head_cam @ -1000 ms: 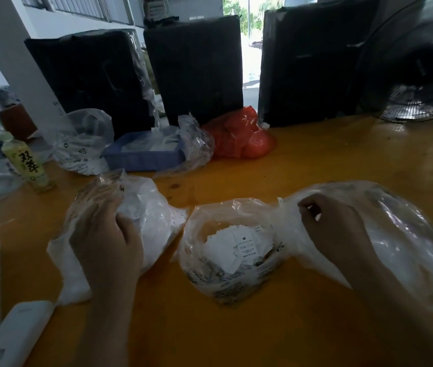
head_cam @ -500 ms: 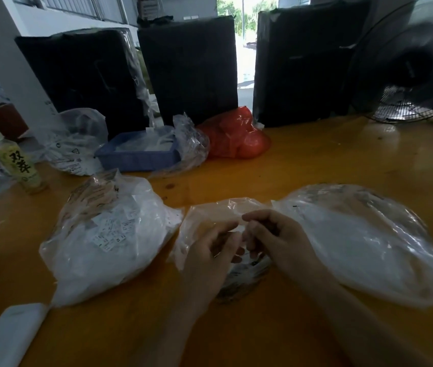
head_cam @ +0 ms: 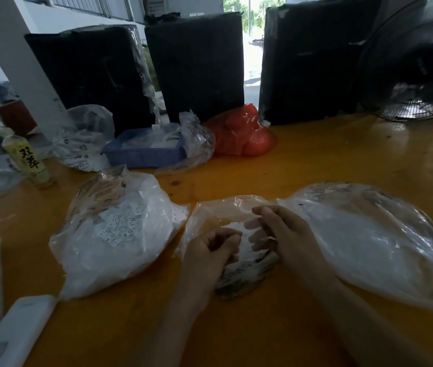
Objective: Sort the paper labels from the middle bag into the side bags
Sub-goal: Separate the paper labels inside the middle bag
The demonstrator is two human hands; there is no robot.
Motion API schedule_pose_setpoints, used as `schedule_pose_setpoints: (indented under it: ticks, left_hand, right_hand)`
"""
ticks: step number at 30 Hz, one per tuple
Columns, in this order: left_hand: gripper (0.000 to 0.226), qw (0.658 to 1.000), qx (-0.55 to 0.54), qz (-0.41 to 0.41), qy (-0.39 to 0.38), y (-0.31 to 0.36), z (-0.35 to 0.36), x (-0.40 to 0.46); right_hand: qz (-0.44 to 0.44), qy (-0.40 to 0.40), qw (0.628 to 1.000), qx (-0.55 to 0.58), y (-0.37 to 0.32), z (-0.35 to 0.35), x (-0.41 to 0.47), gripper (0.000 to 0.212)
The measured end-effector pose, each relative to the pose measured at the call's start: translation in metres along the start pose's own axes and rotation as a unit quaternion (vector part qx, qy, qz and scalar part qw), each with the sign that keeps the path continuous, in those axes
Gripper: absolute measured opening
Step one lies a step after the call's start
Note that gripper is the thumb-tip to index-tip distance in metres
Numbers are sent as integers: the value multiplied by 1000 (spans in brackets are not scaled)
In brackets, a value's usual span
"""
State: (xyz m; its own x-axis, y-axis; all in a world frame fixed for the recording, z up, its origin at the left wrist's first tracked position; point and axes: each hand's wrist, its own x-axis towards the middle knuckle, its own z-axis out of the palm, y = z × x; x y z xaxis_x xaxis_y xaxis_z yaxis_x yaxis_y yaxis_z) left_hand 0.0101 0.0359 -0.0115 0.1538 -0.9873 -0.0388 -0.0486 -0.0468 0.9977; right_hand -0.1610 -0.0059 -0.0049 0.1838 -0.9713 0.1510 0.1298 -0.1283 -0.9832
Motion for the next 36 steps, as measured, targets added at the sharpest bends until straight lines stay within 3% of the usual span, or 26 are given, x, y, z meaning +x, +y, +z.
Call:
schedule_pose_setpoints:
  ticks: [2, 4, 7, 12, 15, 17, 19, 21, 25, 29, 31, 36]
  left_hand:
    - [15, 999, 30, 18, 6, -1, 0, 0]
    - [10, 999, 38, 18, 20, -2, 0, 2]
    - [7, 1000, 10, 9, 26, -1, 0, 3]
    - [11, 999, -6, 17, 26, 0, -2, 5]
    - [12, 986, -149, -22, 65, 0, -7, 12]
    - [17, 970, -228, -34, 73, 0, -10, 14]
    - [21, 963, -257, -31, 70, -2, -11, 15]
    - [28, 962, -265, -29, 66, -3, -11, 15]
    - [39, 958, -275, -28, 70, -5, -9, 17]
    - [36, 955, -286, -41, 70, -6, -9, 17]
    - [38, 958, -276, -40, 62, -5, -9, 16]
    - [41, 958, -281, -28, 51, -3, -9, 15]
  right_hand:
    - [10, -18, 998, -61, -2, 0, -1, 35]
    - [-3, -27, 989, -146, -1, 0, -1, 24]
    - [-26, -8, 983, -179, 3, 1, -2, 8]
    - [-43, -3, 977, -209, 5, 8, -4, 21]
    - [-108, -18, 919, -379, 8, 3, -1, 20]
    - [-122, -107, 860, -484, 11, -1, 1, 36]
    - [-106, -184, 813, -542, 14, -3, 2, 47]
    - [-110, -204, 795, -561, 16, -3, 1, 41]
    - [-129, -139, 848, -494, 16, 0, 1, 15]
    - [-97, 2, 927, -362, 11, 1, 2, 20]
    - [-55, 36, 955, -288, 8, -1, 3, 15]
    - [-31, 85, 979, -185, 1, -5, 4, 15]
